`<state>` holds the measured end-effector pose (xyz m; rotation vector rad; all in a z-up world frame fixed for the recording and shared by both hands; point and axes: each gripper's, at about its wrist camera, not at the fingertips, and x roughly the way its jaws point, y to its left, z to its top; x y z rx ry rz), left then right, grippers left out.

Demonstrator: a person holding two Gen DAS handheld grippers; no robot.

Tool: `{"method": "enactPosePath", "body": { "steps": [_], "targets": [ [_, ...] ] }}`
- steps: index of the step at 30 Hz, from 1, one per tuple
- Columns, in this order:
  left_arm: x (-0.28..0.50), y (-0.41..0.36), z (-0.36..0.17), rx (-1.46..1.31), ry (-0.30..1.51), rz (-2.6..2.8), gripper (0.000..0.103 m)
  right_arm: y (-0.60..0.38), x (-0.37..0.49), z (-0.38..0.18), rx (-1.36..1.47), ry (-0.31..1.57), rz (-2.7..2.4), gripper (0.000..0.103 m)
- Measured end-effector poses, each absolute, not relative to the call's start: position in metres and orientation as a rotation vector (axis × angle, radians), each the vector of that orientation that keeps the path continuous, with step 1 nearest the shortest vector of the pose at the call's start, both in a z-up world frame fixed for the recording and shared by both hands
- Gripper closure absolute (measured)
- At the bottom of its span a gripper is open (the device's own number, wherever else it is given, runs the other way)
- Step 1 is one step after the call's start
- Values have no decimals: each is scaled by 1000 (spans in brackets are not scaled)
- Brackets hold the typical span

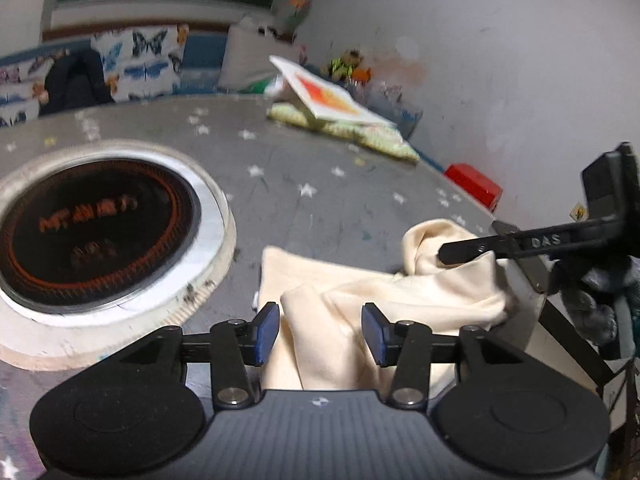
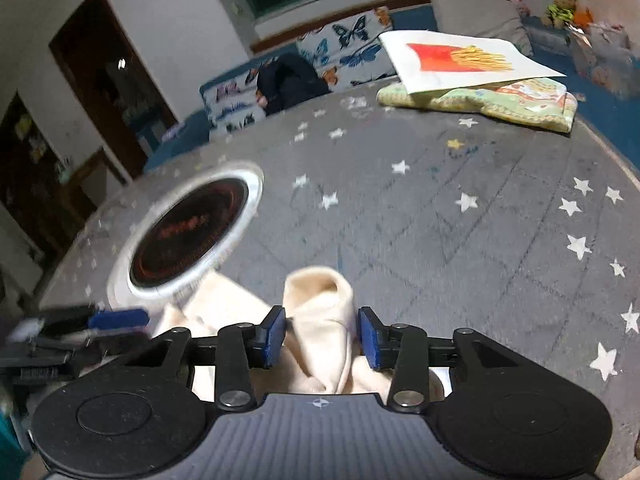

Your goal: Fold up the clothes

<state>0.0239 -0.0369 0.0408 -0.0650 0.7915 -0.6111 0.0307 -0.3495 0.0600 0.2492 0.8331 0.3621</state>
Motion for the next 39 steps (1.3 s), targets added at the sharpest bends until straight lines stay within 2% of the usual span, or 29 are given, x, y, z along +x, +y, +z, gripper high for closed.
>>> {"method": "enactPosePath", "body": {
  "steps": [1, 2, 3, 5, 14, 20, 24, 28, 33, 39],
  "targets": [
    [26, -39, 37, -65, 804, -615, 70, -348, 29, 59, 234, 837, 366, 70],
    [27, -40, 35, -68, 811, -618, 86, -348, 27, 60, 227, 834, 367, 77],
    [29, -41, 34, -72, 815, -618, 91, -347, 25, 62, 220, 829, 367, 81],
    [30, -39, 33, -83, 806, -605, 94, -345, 24, 68, 208, 812, 371, 91],
    [56, 10, 83, -146, 636, -486, 95, -297, 62, 130, 119, 659, 453, 94],
    [93, 71, 170, -146, 450, -308, 99, -242, 111, 200, 117, 469, 505, 94],
    [82, 106, 228, -133, 296, -253, 99, -220, 121, 249, 174, 310, 558, 94],
    [54, 123, 243, -94, 226, -257, 99, -209, 113, 270, 185, 231, 609, 94],
    [12, 121, 194, -20, 324, -308, 98, -201, 98, 225, 136, 396, 640, 94],
    [-44, 103, 98, 57, 574, -374, 98, -189, 63, 108, 12, 783, 691, 91]
  ]
}}
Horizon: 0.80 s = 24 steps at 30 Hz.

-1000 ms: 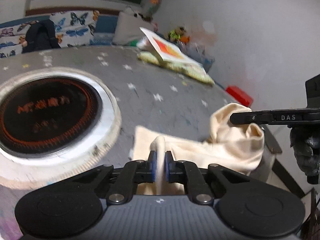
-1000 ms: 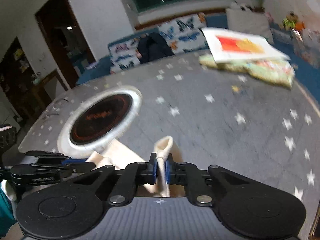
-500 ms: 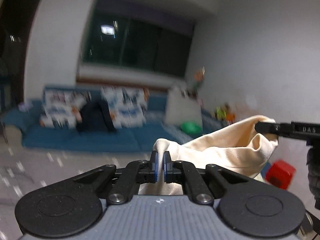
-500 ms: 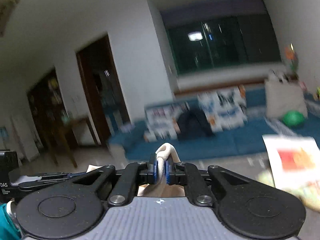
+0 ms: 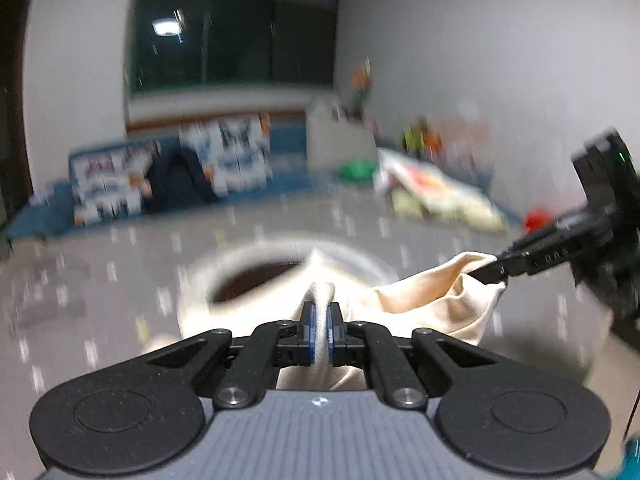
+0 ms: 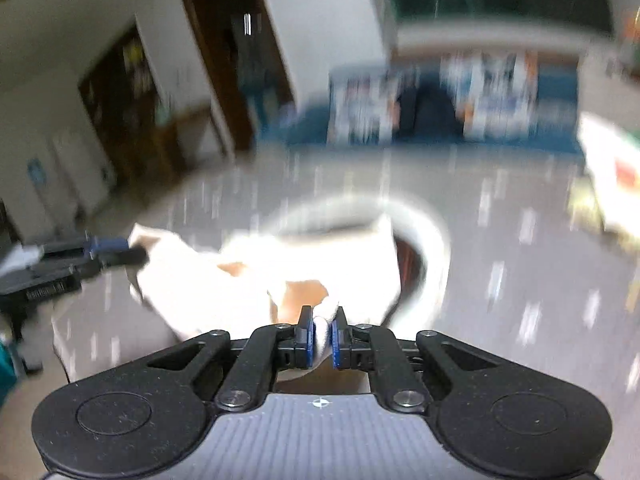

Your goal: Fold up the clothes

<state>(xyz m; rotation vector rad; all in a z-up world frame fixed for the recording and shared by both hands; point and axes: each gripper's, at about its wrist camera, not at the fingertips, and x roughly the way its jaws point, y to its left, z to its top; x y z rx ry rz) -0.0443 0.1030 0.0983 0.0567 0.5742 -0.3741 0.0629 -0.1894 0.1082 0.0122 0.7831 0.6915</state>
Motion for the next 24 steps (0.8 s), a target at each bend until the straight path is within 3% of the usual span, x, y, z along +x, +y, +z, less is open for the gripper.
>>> {"method": "enactPosePath", "body": {
  "steps": [3, 5, 7, 11, 16, 18, 24],
  "targets": [
    [-70, 104, 65, 49, 668, -390, 97, -190, 47, 73, -40, 913, 706, 88],
    [-77, 113, 54, 24, 696, -383, 95, -193, 37, 57, -75, 973, 715, 76],
    [-83, 122, 48, -7, 701, -367, 93, -195, 29, 63, -130, 957, 718, 66],
    [-89, 137, 44, -81, 699, -342, 89, -186, 33, 91, -175, 842, 739, 61],
    [-99, 140, 48, -115, 682, -300, 79, -144, 42, 104, -233, 749, 831, 61],
    [-105, 146, 52, -138, 666, -280, 70, -122, 45, 104, -270, 725, 883, 61],
    [-102, 157, 65, -203, 616, -218, 65, -65, 47, 86, -446, 663, 948, 61]
  ]
}}
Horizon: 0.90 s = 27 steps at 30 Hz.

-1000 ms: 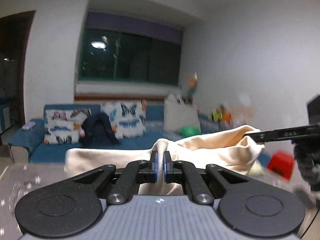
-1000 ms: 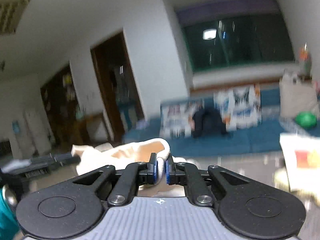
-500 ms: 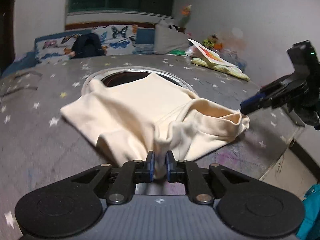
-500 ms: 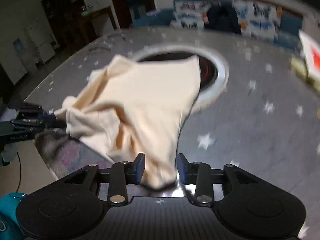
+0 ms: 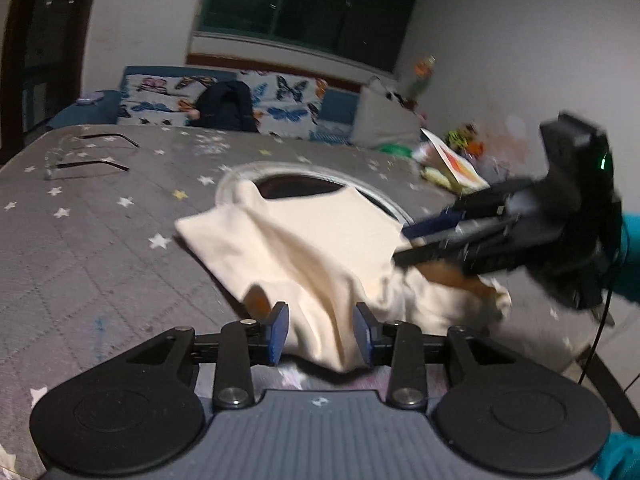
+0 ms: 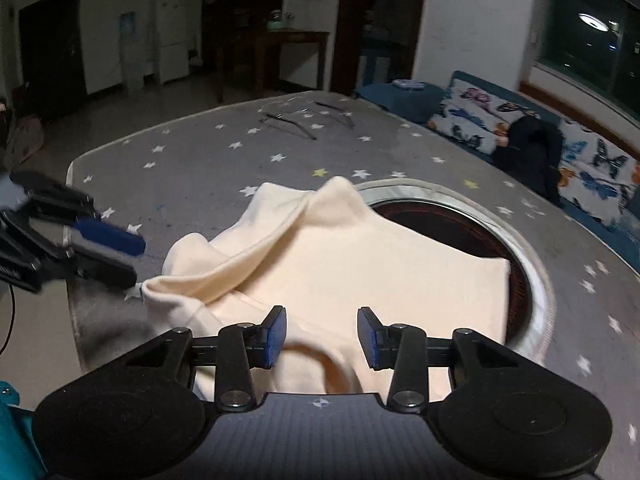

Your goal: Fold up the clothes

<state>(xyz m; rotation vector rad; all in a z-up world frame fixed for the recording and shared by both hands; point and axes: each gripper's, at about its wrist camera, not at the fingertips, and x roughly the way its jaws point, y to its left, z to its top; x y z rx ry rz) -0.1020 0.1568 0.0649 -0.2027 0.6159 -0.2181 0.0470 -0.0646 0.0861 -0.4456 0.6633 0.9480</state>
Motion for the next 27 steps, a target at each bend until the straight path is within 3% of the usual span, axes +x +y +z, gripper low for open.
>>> {"method": "enactPosePath", "body": {
  "steps": [14, 16, 18, 21, 25, 27],
  "targets": [
    [7, 146, 68, -250, 686, -85, 47, -32, 19, 61, -556, 715, 1058, 61],
    [20, 140, 63, -230, 722, -71, 53, -27, 18, 60, -565, 705, 1063, 61],
    [28, 138, 54, -218, 760, -54, 78, -22, 18, 59, -566, 699, 1070, 60],
    [25, 143, 42, -249, 791, -45, 94, -17, 20, 54, -549, 709, 1076, 61],
    [4, 160, 36, -294, 776, -9, 98, -17, 18, 47, -533, 723, 1089, 63],
    [-9, 170, 37, -320, 754, 15, 99, -18, 17, 46, -522, 724, 1094, 72]
  ]
}}
